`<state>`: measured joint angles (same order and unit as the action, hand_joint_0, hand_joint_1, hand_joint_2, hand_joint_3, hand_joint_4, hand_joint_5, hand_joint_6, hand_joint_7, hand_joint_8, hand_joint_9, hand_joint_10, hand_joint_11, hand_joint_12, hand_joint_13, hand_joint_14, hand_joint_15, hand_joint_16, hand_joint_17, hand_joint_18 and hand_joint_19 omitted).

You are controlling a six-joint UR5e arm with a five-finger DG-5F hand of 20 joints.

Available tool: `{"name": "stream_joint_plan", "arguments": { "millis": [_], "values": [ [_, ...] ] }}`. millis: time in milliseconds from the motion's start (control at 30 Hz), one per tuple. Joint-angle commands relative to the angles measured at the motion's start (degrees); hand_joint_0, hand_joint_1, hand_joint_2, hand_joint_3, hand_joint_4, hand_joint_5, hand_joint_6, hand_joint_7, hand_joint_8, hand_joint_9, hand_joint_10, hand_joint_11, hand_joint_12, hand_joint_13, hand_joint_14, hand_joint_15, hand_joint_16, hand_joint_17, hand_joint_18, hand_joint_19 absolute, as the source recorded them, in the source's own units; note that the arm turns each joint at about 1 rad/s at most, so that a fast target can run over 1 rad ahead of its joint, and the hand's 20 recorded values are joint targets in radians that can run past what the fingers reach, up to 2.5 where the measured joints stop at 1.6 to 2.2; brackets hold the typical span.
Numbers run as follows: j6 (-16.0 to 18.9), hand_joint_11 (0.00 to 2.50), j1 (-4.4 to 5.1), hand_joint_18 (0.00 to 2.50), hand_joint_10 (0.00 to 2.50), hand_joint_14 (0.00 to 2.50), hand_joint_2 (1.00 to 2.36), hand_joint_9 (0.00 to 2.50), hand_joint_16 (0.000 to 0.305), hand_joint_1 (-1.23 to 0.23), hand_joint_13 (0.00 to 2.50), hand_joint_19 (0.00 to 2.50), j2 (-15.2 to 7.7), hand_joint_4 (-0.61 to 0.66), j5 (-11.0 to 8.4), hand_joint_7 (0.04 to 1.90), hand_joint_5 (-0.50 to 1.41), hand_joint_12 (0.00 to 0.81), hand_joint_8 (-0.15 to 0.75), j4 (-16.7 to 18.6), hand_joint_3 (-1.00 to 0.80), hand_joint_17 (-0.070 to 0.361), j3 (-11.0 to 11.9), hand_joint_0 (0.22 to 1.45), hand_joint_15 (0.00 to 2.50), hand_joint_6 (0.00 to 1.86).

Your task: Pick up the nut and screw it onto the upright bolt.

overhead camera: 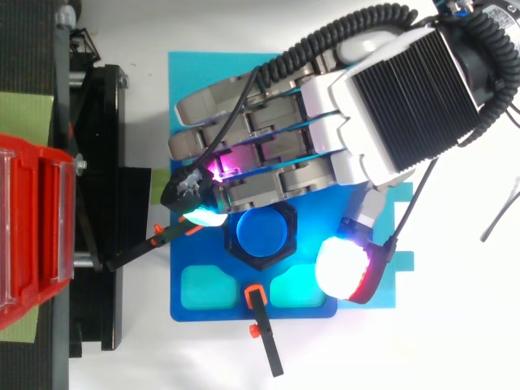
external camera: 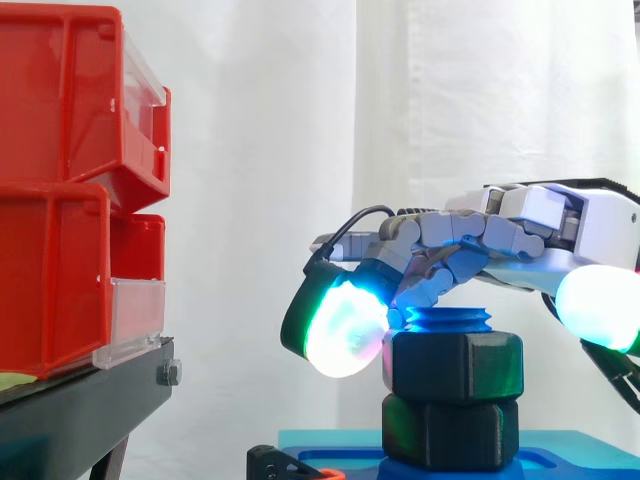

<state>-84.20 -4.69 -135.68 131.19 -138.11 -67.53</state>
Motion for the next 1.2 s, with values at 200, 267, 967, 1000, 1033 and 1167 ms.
{"name": "stream_joint_plan", "arguments": {
  "millis": [200,267,967,1000,1033,1167],
  "values": [
    [0.00,0.00,-0.67,0.29,0.00,0.00,1.00,0.76,0.034,-0.10,0.59,0.00,-0.02,0.24,0.47,0.93,-0.05,0.259,0.231,0.12,-0.50,0.076,0.03,0.47,0.00,0.50],
    [0.00,0.00,-0.93,0.29,0.00,0.00,1.00,0.76,0.034,-0.10,0.59,0.00,-0.02,0.25,0.83,0.95,-0.05,0.260,0.231,0.12,-0.50,0.076,0.03,0.47,0.00,0.50],
    [0.09,0.00,-1.64,0.31,0.00,0.00,1.00,0.76,0.033,-0.13,0.60,0.01,-0.02,0.26,1.09,1.02,-0.04,0.256,0.232,-1.37,-0.50,0.075,-0.06,0.48,0.00,0.50],
    [0.09,0.00,-1.72,0.31,0.00,0.00,1.00,0.76,0.033,-0.13,0.60,0.01,-0.02,0.26,1.09,1.03,-0.04,0.255,0.230,-1.46,-0.50,0.075,-0.06,0.48,0.00,0.50],
    [0.09,0.00,-1.81,0.31,0.00,0.00,1.00,0.75,0.033,-0.13,0.60,0.01,-0.02,0.26,1.00,1.04,-0.03,0.255,0.231,-1.81,-0.50,0.075,-0.06,0.48,0.00,0.50],
    [0.00,0.00,-1.90,0.31,0.00,0.00,1.00,0.75,0.033,-0.13,0.60,0.03,-0.02,0.25,0.83,1.05,-0.03,0.250,0.230,-3.57,-0.50,0.074,-0.15,0.48,0.00,0.50]
  ]
}}
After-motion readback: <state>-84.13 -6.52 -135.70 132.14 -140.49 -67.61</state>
